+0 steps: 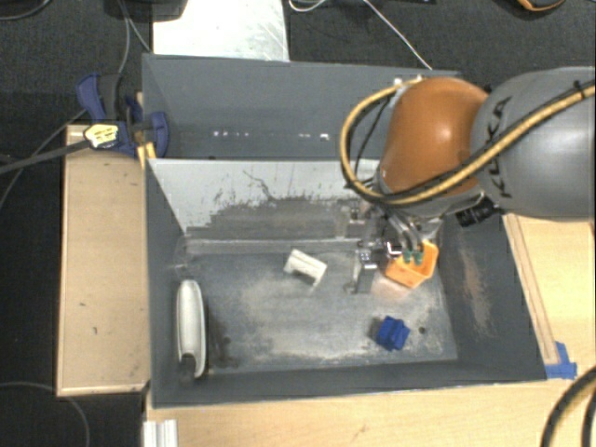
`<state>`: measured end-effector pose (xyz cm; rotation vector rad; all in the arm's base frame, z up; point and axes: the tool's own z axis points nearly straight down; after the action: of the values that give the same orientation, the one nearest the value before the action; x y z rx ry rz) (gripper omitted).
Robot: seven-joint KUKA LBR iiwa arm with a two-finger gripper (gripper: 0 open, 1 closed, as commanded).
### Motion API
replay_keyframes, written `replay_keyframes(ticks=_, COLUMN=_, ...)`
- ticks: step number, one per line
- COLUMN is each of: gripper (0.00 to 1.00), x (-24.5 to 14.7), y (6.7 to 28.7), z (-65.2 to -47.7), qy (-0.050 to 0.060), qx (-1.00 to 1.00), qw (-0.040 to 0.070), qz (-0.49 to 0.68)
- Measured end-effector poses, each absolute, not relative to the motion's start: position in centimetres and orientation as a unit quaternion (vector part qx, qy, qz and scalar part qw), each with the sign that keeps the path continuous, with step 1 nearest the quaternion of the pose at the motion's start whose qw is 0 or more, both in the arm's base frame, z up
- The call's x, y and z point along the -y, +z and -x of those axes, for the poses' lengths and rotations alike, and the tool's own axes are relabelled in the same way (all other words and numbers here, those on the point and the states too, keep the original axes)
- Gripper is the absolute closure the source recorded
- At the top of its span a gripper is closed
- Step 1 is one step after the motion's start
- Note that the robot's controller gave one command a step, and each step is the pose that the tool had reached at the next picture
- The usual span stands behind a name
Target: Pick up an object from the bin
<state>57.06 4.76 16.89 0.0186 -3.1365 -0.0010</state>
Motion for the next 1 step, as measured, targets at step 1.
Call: replay_keyframes(ticks=1, gripper=0.00, x=-4.74, y=17.37, z=-57.24, qy=-0.001, qx=1.000, qw=-0.002, qz=-0.005)
